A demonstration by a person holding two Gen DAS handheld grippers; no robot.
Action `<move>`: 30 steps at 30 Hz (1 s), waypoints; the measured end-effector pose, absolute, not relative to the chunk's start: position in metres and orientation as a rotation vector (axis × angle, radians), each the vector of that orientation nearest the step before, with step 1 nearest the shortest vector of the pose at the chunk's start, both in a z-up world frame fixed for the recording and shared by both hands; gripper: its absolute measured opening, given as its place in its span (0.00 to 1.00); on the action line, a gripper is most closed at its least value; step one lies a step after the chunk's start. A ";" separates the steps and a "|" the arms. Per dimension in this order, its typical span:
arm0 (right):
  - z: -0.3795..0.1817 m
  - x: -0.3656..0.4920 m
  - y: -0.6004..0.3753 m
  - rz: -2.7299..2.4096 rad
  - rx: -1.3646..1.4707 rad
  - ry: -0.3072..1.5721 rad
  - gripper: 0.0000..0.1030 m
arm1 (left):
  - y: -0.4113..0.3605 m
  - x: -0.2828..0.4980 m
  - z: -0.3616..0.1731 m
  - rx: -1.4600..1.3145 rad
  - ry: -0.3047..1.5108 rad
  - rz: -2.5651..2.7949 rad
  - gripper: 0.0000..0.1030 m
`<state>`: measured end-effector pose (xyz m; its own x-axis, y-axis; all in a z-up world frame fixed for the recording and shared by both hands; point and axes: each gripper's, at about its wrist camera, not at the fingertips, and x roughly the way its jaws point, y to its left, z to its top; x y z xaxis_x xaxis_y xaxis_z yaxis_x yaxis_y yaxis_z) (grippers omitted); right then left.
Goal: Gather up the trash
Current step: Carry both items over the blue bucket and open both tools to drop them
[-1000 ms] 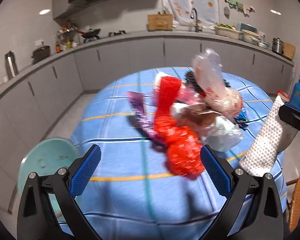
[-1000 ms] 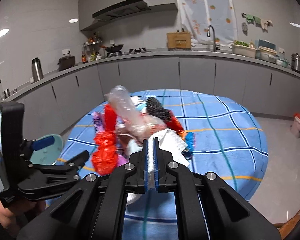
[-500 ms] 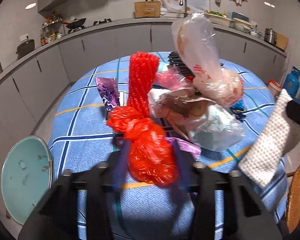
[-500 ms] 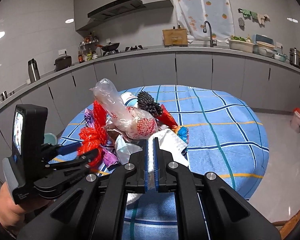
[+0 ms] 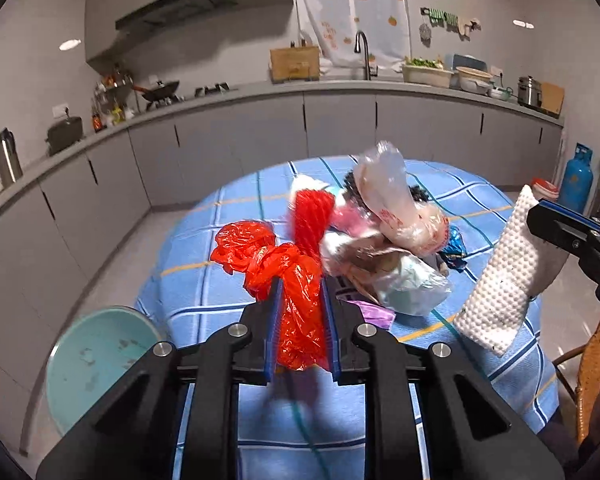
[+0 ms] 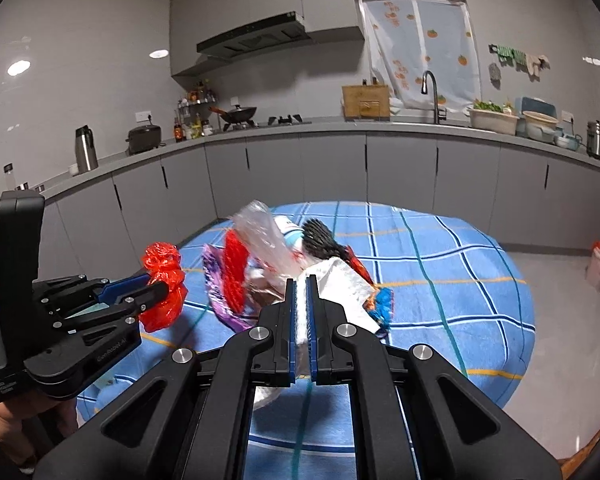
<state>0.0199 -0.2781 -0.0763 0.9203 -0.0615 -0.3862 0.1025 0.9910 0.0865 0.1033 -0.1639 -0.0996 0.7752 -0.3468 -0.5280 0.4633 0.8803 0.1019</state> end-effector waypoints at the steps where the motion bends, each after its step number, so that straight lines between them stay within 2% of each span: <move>1: -0.075 0.020 -0.277 -0.081 0.103 0.390 0.05 | -0.160 0.102 -0.096 0.236 0.514 -0.433 0.19; 30: -0.054 0.080 -0.175 0.151 0.058 0.373 0.05 | -0.017 0.132 -0.090 0.164 0.499 -0.102 0.19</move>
<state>0.0799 -0.1748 -0.0543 0.9200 0.1575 -0.3588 -0.1360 0.9871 0.0844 0.1317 -0.0170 -0.0897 0.8733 -0.0568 -0.4838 0.1367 0.9819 0.1314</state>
